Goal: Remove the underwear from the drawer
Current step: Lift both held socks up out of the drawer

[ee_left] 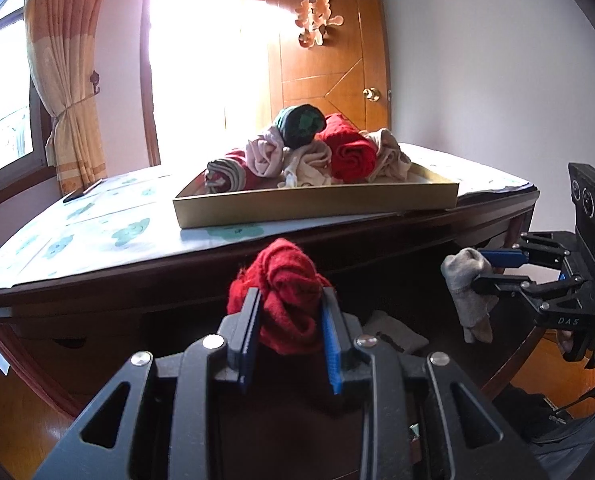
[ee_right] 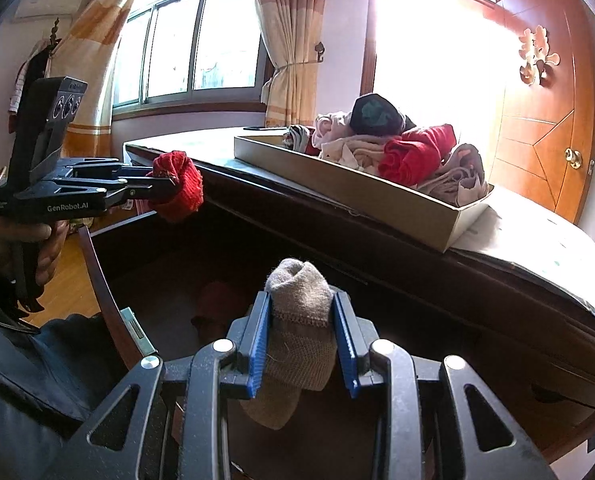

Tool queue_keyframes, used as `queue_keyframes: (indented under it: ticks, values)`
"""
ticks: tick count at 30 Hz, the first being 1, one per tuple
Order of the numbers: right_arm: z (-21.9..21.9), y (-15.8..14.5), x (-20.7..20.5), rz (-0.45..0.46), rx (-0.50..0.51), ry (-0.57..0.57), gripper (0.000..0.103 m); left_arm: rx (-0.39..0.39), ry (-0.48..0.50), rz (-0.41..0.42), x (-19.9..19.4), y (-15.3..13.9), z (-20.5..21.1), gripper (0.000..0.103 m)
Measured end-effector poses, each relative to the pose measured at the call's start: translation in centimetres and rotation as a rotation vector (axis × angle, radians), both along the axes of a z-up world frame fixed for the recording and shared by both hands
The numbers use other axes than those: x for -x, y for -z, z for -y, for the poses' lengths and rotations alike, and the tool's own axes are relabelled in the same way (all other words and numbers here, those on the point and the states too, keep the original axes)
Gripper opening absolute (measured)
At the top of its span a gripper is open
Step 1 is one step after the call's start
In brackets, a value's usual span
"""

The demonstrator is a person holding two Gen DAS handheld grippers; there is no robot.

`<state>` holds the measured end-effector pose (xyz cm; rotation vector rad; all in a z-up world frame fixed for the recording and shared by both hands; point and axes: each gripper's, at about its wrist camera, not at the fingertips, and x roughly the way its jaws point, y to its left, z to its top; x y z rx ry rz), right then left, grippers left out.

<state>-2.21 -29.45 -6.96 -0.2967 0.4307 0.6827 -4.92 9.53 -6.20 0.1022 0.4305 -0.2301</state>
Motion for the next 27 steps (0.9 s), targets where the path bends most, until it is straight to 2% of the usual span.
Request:
queue_keyframes:
  ticks: [17, 27]
  values:
    - [0.3, -1.2, 1.2, 0.078, -0.049, -0.005, 0.033, 0.002, 0.018, 0.086, 1.3, -0.9, 0.6, 0.027]
    - [-0.1, -1.9, 1.3, 0.093, -0.049, -0.016, 0.033, 0.008, 0.019, 0.099, 1.3, -1.4, 0.6, 0.027]
